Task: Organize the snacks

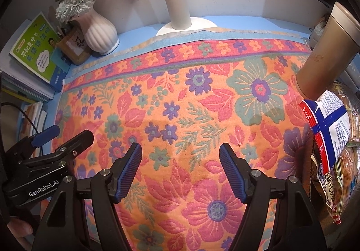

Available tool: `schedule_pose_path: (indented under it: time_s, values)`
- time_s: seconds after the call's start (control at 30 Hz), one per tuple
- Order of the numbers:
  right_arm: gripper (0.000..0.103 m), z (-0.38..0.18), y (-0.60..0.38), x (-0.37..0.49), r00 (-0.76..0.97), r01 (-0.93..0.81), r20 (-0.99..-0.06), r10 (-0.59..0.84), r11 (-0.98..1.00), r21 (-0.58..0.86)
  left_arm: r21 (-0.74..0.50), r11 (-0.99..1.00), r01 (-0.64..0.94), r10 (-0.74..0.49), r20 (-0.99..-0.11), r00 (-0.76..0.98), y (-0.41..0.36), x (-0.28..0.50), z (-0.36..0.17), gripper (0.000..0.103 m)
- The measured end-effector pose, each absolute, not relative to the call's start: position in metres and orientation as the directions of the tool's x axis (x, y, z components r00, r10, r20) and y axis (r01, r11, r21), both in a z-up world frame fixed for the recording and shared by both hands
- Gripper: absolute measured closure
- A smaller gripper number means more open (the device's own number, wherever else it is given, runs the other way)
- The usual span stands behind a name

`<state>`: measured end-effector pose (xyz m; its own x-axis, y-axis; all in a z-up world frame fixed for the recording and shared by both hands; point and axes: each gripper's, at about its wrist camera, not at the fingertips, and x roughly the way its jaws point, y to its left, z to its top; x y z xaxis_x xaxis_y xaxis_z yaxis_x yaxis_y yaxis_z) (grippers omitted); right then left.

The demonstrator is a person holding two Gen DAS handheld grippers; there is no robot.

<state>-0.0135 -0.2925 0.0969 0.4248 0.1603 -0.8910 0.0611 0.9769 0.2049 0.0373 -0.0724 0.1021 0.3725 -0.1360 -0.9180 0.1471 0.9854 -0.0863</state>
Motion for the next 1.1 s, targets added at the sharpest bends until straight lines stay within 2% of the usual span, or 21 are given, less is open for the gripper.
schedule_pose_path:
  time_s: [0.83, 1.1]
  values:
    - [0.032, 0.080, -0.292, -0.003, 0.386, 0.078, -0.912, 0.136, 0.981, 0.179, -0.082, 0.984, 0.156, -0.133, -0.927, 0.350, -0.075, 0.047, 0.089, 0.010]
    - [0.032, 0.061, -0.295, 0.004, 0.429, 0.075, -0.902, 0.047, 0.993, 0.088, -0.048, 0.985, 0.166, -0.106, -0.925, 0.364, -0.078, 0.057, 0.068, 0.010]
